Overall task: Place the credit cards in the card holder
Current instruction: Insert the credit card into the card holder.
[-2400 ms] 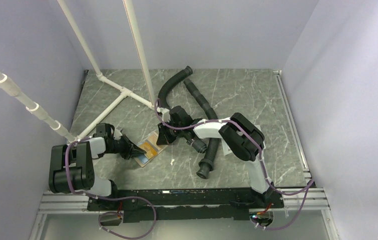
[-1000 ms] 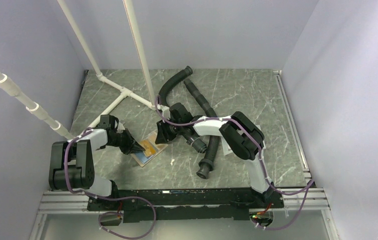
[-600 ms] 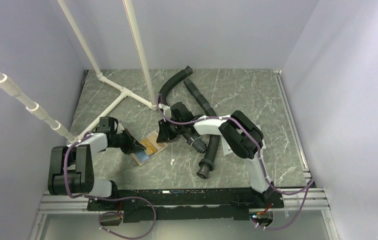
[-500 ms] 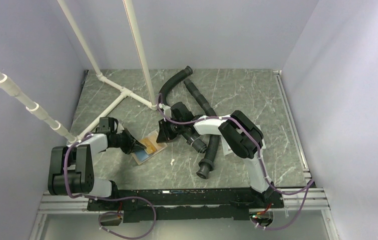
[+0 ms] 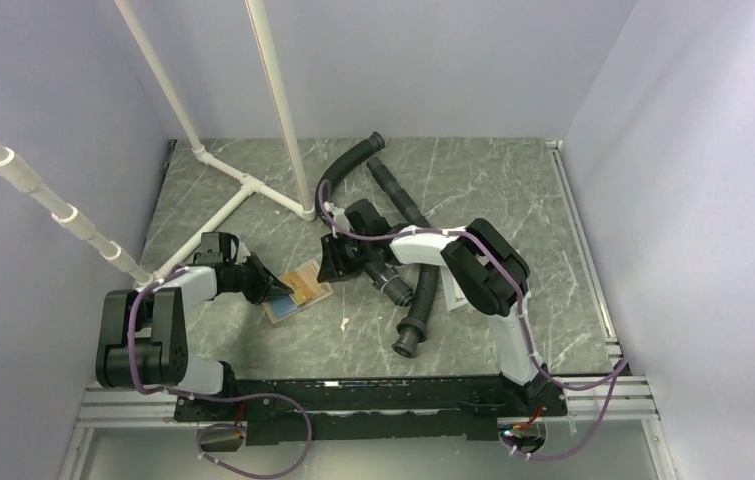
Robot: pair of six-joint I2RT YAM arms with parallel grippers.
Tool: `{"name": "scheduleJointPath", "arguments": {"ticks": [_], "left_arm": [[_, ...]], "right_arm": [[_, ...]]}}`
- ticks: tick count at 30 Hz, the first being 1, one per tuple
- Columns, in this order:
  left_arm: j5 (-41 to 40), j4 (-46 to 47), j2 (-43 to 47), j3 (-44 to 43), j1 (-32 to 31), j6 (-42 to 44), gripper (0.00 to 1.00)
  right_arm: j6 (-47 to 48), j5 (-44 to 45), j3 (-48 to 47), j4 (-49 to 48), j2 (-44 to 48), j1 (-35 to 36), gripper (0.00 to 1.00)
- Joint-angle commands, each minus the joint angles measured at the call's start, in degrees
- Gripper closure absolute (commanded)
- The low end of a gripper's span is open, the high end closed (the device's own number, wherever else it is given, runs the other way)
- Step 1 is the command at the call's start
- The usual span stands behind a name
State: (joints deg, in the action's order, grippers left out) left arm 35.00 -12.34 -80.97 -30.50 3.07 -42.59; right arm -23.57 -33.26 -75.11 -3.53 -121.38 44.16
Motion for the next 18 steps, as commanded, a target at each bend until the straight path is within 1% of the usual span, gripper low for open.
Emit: {"name": "scheduleJointPath", "arguments": {"ticks": [1,7,12,15,17,18], "left_arm": [[-4.1,-2.2,-2.4,-2.7,-0.1,4.2,1.0],[-0.4,-1.0,-5.0,-3.4,0.0,4.8,1.0],[2.4,-1.9,-7.0,-5.2,0.0,6.7,1.0],[3.3,-3.3,-8.0,-6.6,0.0,7.6,1.0],[3.2,-2.7,-8.1,-6.7,0.0,6.5,1.0],[3.7,-0.9,-8.2,-6.2,0.0,5.2,1.0]], "right_arm": [[5.6,8.5,-2.4,8.1,0.3,-0.6,0.64],[6.3,7.6,-4.7,7.6,-3.5,-0.5,0.64],[7.3,4.6,-5.4,5.5,-5.1,-0.3,0.71],[8.0,2.4,-5.7,4.7,-6.1,-0.3,0.74],[7.8,1.5,-5.6,4.5,-6.6,-0.2,0.75],[7.4,1.1,-5.3,4.0,-6.6,-0.2,0.76]]}}
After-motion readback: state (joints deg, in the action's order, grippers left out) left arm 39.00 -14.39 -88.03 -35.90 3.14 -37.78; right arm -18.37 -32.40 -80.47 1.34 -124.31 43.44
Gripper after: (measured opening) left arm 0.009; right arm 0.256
